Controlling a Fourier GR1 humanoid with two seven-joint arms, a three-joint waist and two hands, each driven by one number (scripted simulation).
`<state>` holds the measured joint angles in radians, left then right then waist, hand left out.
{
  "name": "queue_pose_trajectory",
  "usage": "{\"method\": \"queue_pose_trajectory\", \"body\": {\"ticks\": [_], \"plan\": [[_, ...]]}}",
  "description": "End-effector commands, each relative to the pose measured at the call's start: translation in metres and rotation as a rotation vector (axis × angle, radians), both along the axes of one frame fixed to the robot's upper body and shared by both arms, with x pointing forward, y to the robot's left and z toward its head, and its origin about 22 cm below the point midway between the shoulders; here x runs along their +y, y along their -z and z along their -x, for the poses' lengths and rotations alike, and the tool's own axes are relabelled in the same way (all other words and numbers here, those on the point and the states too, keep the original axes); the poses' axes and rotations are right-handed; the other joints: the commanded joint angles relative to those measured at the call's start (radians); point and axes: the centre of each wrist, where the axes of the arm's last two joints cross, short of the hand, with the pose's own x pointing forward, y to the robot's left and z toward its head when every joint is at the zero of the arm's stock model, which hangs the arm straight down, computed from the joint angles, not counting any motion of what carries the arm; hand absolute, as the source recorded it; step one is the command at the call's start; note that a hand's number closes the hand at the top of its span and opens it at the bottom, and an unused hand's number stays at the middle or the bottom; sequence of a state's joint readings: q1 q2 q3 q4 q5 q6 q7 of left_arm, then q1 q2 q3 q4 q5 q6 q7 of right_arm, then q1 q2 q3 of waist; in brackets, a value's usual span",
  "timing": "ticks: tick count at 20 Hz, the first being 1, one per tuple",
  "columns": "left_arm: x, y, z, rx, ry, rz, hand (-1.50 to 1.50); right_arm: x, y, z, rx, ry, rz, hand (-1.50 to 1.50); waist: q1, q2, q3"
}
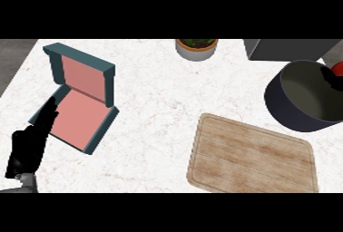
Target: Pick the tomato from the cutting board and place it in the pot
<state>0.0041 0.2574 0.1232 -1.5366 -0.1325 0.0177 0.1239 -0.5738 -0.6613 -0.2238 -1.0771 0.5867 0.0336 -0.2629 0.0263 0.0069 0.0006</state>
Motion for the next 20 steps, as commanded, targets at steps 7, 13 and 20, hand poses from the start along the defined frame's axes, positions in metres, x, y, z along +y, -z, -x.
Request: {"method": "queue_pose_trajectory", "body": {"ticks": [7,13,20], "plan": [[-0.01,-0.004,0.0,-0.012,0.021,0.005,0.0,-0.005,0.047,-0.044,0.123,0.004,-0.025,-1.5,0.022,0.007,0.002],[0.004,-0.017,-0.005,0.002,0.027,0.021,0.0,-0.014,0.052,-0.048,0.155,-0.052,-0.18,-1.5,0.025,0.011,0.003],[-0.007,-0.004,-0.002,-0.002,0.016,0.019,0.0,-0.009,0.053,-0.053,-0.022,-0.128,-0.361,-1.5,0.008,0.007,0.002]]}}
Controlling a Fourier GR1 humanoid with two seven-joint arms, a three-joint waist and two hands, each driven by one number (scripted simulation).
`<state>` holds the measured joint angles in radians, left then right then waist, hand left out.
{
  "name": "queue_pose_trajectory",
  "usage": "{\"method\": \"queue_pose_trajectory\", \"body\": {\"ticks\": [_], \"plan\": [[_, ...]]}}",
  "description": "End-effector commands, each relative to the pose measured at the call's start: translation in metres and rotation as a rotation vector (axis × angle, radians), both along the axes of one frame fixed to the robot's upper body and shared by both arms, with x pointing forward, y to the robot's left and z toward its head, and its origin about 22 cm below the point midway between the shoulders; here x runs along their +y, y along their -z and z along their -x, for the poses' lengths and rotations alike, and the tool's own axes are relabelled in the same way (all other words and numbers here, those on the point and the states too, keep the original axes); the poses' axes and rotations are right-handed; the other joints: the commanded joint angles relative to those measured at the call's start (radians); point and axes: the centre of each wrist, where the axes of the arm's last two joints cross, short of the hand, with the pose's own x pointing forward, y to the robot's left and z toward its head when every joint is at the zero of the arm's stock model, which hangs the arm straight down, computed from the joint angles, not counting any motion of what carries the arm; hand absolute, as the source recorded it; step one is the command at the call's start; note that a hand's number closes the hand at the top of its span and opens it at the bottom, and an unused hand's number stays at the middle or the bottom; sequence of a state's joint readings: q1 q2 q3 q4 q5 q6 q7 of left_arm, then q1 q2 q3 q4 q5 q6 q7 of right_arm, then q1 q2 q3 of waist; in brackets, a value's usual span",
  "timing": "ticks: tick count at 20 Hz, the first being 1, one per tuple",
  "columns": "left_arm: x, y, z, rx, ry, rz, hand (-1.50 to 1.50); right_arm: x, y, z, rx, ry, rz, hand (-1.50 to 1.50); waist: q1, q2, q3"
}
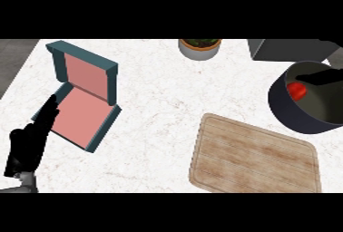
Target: Pick the tomato from the cutting board and place it in the pot
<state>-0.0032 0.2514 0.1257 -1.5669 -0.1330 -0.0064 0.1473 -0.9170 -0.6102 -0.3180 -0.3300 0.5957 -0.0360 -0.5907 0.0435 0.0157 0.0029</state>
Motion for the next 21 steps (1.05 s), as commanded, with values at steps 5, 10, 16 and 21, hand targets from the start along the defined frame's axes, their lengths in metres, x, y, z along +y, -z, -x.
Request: {"method": "queue_pose_trajectory", "body": {"ticks": [5,10,16,21], "plan": [[-0.001,0.006,0.01,0.011,-0.028,0.0,0.0,-0.016,-0.017,0.002,-0.214,-0.055,-0.412,-1.5,-0.024,-0.011,-0.001],[0.024,0.002,0.01,0.001,-0.047,-0.018,0.0,-0.048,-0.023,0.019,-0.112,-0.072,-0.502,-1.5,-0.024,-0.01,-0.002],[-0.007,0.009,0.004,-0.007,-0.041,-0.016,0.0,-0.107,-0.041,0.062,-0.075,-0.096,-0.564,-1.5,-0.033,-0.011,-0.002],[0.006,0.001,-0.003,-0.001,-0.025,-0.004,0.0,-0.143,-0.015,0.109,-0.121,-0.09,-0.614,-1.5,-0.03,-0.007,0.0]]}}
